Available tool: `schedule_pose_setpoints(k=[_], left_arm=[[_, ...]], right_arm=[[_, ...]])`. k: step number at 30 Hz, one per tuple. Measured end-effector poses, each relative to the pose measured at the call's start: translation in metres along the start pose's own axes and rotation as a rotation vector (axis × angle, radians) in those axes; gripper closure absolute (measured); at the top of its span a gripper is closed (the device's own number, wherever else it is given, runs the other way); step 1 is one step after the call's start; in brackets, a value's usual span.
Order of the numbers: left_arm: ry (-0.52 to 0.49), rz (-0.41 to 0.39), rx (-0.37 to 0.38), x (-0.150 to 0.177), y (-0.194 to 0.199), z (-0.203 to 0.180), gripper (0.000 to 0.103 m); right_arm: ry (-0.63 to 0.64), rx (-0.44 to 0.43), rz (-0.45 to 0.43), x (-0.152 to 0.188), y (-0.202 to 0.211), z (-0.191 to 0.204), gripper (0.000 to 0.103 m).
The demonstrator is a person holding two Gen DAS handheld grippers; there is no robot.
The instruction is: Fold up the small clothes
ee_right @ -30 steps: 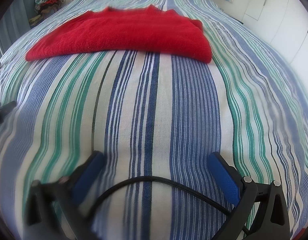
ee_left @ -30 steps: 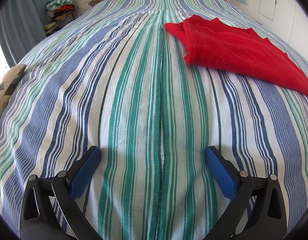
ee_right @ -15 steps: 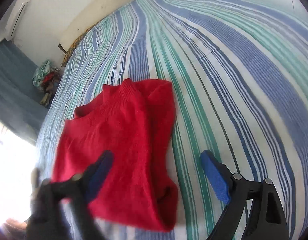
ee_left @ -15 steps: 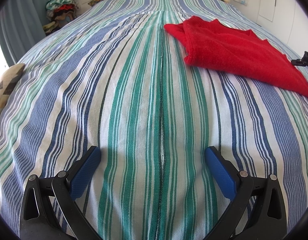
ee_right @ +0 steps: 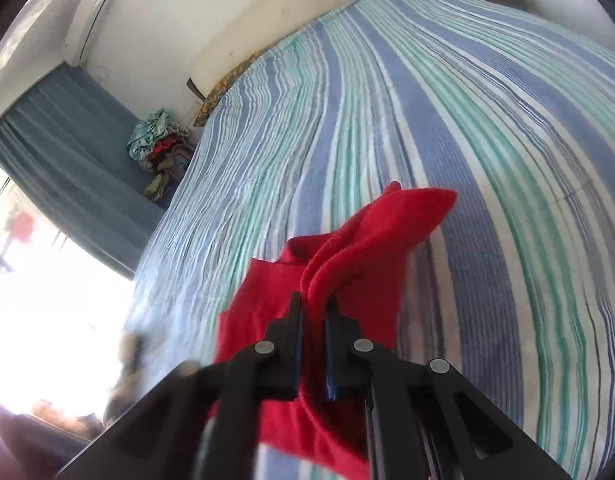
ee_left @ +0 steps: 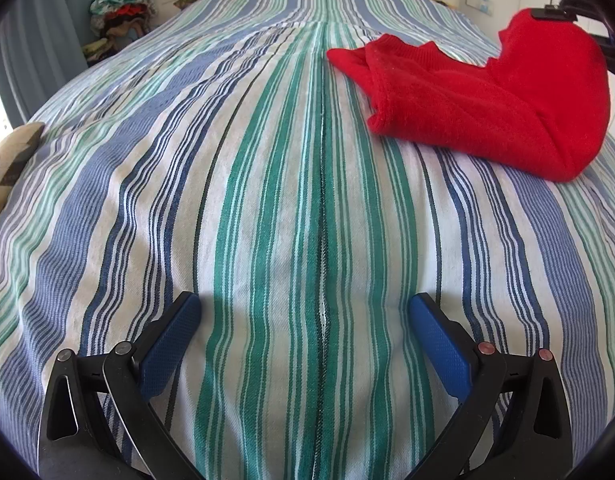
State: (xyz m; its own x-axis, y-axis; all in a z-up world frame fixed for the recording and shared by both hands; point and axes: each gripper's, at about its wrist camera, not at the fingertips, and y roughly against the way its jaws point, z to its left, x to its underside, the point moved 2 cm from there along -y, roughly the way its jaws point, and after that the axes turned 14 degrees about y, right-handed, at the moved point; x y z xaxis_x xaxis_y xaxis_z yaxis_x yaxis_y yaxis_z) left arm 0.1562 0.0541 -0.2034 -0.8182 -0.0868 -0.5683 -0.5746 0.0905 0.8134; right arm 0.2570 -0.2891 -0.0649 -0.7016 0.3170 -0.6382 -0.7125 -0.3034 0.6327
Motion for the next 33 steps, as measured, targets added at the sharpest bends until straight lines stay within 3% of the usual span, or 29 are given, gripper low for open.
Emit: schedule_pose_setpoints(k=[5,9,12,14,15,16,17,19,20,22,25,27,31,33], left_arm=[[0.0,0.0,0.0,0.0,0.0,0.0,0.0],[0.0,0.0,0.001,0.0,0.0,0.0,0.0],[0.001,-0.001,0.002,0.0,0.0,0.0,0.0],[0.001,-0.001,0.002,0.0,0.0,0.001,0.0],[0.001,-0.001,0.002,-0.001,0.0,0.0,0.0],[0.001,-0.001,0.002,0.0,0.0,0.001,0.0],[0.001,-0.001,0.003,-0.001,0.0,0.0,0.0],[0.001,0.0,0.004,-0.001,0.0,0.0,0.0],[0.002,-0.001,0.004,-0.001,0.0,0.0,0.0],[0.001,-0.001,0.004,-0.001,0.0,0.0,0.0],[0.001,-0.002,0.003,-0.001,0.0,0.0,0.0],[0.001,-0.003,0.003,-0.001,0.0,0.0,0.0],[0.004,-0.005,0.009,-0.001,0.001,0.001,0.0],[0.006,-0.006,0.012,0.0,0.001,0.001,0.0]], right_arm=[[0.139,-0.005,0.088,0.007,-0.075,0.099,0.094],[0.206,0.039,0.169,0.039,-0.138,0.142,0.089],[0.196,-0.061,0.293,0.059,-0.179,0.153,0.069],[0.148,-0.205,0.27,0.061,-0.175,0.157,0.067],[0.128,-0.285,0.24,0.058,-0.167,0.159,0.057],[0.126,-0.329,0.205,0.055,-0.153,0.163,0.036],[0.135,-0.352,0.166,0.049,-0.139,0.162,0.027],[0.172,-0.363,0.091,0.037,-0.112,0.16,0.027],[0.2,-0.323,0.075,0.034,-0.104,0.156,0.027],[0.284,-0.148,0.086,0.034,-0.092,0.143,0.032],[0.424,0.019,0.197,0.056,-0.104,0.133,0.064],[0.518,0.041,0.258,0.08,-0.124,0.142,0.066],[0.636,-0.01,0.335,0.125,-0.173,0.179,0.072],[0.688,0.024,0.323,0.136,-0.183,0.19,0.072]])
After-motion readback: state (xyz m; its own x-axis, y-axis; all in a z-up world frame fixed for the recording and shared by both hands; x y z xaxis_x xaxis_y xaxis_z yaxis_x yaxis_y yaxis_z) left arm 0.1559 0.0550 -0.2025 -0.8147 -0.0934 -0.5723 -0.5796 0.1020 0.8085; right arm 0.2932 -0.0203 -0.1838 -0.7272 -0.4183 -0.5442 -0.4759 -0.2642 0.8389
